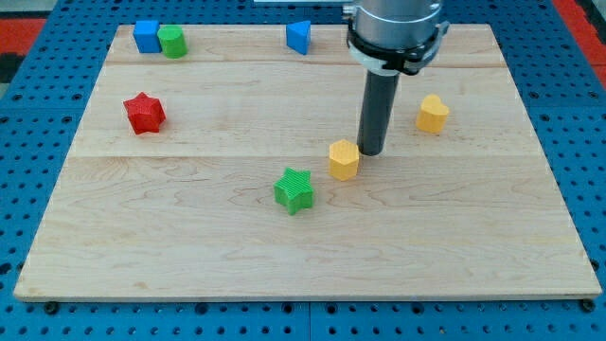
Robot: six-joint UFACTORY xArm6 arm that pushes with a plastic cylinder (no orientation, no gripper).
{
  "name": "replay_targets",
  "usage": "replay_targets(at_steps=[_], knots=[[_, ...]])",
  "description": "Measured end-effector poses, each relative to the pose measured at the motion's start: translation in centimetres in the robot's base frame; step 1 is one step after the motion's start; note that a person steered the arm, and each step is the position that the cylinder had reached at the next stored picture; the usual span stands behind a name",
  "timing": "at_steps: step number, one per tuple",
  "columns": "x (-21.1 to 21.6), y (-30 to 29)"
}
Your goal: Push the green star to the bottom left of the board
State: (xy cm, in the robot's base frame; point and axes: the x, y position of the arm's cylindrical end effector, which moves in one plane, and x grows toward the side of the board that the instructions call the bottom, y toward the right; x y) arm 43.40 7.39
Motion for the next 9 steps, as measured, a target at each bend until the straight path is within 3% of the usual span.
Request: replay_targets(at_steps=[3, 5, 6, 9], knots=[[0.0, 0.3], [6.0, 0.9], [7.8, -4.5], [4.5, -18.3]])
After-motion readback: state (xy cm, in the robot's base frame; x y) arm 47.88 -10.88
